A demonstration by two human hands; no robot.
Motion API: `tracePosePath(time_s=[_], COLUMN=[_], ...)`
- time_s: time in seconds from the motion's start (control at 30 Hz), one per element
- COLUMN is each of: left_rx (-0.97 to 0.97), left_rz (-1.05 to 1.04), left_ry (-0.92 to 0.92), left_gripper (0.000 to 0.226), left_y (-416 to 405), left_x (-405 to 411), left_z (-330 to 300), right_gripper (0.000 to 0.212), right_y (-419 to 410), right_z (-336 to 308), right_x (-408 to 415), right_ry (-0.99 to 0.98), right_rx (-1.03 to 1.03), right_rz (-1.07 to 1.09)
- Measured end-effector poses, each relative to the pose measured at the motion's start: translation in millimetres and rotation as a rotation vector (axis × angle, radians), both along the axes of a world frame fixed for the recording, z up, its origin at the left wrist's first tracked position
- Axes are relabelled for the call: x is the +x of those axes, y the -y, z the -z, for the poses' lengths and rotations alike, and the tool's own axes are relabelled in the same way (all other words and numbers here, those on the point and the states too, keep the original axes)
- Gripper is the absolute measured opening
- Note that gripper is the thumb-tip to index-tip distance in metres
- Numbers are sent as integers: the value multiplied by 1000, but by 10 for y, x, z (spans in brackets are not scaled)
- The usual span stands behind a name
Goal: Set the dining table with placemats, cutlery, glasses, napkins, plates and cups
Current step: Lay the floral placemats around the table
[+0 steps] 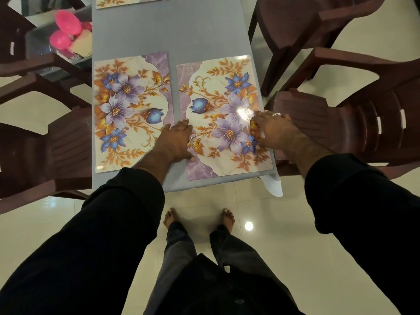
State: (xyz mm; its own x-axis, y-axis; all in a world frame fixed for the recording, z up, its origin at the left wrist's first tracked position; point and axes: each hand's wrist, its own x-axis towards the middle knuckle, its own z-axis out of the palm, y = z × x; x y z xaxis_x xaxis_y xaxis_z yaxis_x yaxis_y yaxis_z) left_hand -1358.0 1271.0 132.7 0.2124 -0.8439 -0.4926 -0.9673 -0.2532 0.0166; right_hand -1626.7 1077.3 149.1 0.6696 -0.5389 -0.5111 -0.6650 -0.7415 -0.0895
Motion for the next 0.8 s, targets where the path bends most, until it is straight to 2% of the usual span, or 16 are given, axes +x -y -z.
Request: tracePosePath(time_s=[0.23,0.43,0.57,0.8], left_rx=[-10,-87,-109,-76], left_rz=[-46,-133,-217,-333], left_ry=[-49,-33,18,90], left_gripper=[123,122,121,116], left_y=[-44,-174,-489,-1238], left_x=[11,236,381,534], left_z=[-95,-579,-914,-1240], right_gripper=[100,87,86,97], right_y=[-4,-16,-82,-712], right_z=[-78,-459,-687,-859], right_x=[67,218,397,815], right_ry=[5,152,226,220], right_rx=[-35,-117,-97,-15], right_rz=[2,6,8,-48])
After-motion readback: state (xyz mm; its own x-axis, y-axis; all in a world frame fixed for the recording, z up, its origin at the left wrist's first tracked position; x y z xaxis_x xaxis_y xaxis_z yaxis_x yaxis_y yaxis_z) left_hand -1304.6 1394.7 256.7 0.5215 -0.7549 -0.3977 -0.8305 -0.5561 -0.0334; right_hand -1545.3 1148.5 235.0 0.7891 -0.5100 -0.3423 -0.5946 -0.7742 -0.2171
